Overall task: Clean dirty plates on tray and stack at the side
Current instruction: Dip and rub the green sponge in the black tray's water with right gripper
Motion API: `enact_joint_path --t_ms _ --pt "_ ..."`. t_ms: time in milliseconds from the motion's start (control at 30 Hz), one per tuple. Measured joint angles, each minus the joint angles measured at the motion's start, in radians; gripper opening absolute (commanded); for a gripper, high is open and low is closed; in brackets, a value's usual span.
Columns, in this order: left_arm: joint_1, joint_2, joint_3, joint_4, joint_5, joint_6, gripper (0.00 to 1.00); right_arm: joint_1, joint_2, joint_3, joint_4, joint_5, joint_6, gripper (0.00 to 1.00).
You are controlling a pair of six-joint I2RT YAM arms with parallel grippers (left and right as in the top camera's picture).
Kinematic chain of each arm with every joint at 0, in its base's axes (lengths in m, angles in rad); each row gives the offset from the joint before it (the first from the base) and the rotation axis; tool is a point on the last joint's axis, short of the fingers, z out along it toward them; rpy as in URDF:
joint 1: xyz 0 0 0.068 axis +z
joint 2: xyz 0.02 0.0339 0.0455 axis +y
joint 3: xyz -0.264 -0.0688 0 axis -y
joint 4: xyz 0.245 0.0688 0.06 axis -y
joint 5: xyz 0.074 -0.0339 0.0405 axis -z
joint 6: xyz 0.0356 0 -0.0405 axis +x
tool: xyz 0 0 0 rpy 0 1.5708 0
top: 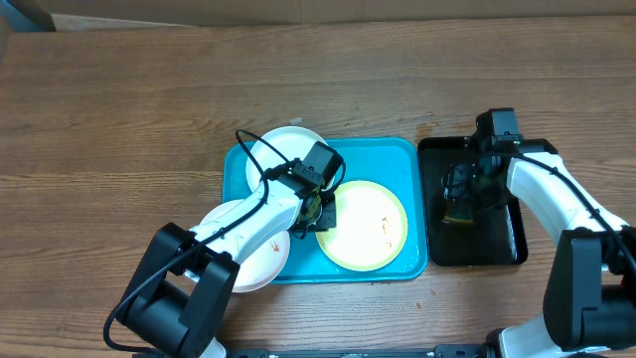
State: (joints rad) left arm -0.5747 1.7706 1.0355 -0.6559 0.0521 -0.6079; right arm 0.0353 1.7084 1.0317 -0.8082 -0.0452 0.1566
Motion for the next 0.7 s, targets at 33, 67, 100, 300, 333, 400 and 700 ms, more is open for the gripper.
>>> enact_joint_path --t_ms 33,67,100,300,333,400,700 --pt "0.000 0.000 0.000 0.006 0.000 0.000 0.24 0.000 0.000 -0.006 0.004 0.000 0.000 0.59" --pt "0.000 0.000 0.000 0.010 0.000 0.000 0.24 0.000 0.000 -0.012 0.010 -0.002 0.000 0.57" --pt "0.000 0.000 0.000 0.013 0.000 0.000 0.24 0.000 0.000 -0.017 0.017 -0.003 0.002 0.57" --pt "0.000 0.000 0.000 0.017 0.007 0.000 0.25 0.000 0.000 -0.038 0.031 -0.003 0.000 0.56" --pt "0.000 0.000 0.000 0.017 0.007 0.000 0.25 0.000 0.000 -0.041 0.030 -0.003 0.001 0.56" --pt "0.000 0.000 0.000 0.016 0.008 0.000 0.30 0.000 0.000 -0.044 0.030 -0.003 0.000 0.56" --pt "0.000 0.000 0.000 0.016 0.014 -0.002 0.16 0.000 0.000 -0.045 0.034 -0.013 0.000 0.56"
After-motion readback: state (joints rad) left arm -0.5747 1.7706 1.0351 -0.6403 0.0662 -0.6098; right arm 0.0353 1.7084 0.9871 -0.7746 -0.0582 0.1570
